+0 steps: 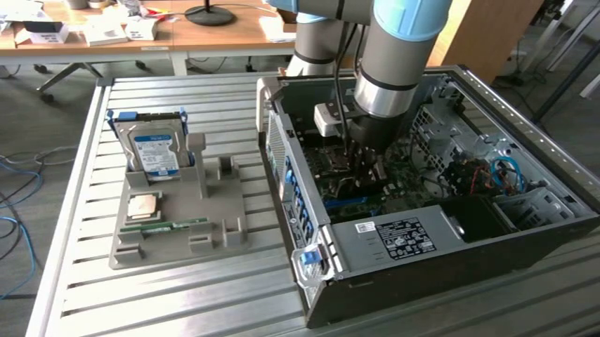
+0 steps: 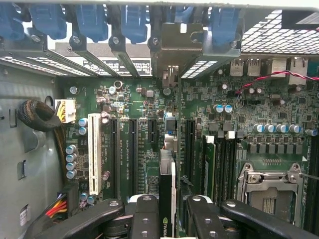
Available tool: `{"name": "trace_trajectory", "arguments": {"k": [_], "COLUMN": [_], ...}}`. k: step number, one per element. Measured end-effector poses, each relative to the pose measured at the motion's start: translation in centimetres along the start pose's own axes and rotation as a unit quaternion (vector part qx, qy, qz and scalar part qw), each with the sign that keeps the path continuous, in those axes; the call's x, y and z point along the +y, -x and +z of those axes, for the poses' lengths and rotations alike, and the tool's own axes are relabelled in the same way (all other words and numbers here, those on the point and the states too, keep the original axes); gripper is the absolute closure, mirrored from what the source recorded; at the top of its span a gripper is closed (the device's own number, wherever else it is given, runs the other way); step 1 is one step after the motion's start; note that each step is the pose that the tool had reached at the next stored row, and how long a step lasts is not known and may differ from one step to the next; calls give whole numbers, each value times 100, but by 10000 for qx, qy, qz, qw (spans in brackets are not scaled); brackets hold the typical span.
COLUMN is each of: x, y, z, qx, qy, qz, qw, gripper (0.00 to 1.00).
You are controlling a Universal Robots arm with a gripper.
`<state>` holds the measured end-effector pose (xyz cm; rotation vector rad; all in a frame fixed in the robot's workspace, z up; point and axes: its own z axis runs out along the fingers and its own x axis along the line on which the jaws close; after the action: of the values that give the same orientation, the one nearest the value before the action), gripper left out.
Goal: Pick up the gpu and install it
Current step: 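Insert the gpu into the slot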
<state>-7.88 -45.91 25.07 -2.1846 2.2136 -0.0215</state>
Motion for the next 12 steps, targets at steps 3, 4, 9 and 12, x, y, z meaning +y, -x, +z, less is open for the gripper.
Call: {"name": "trace_trajectory", "arguments": {"k": [3,4,9,12], "x": [0,0,0,0], "y": [0,0,0,0], "z": [1,2,9,10], "qx": [0,-1,-1,-1], "qy": [0,0,0,0], "qz": [0,0,0,0], "qw": [10000,10000,10000,10000], "gripper": [74,74,74,74]}}
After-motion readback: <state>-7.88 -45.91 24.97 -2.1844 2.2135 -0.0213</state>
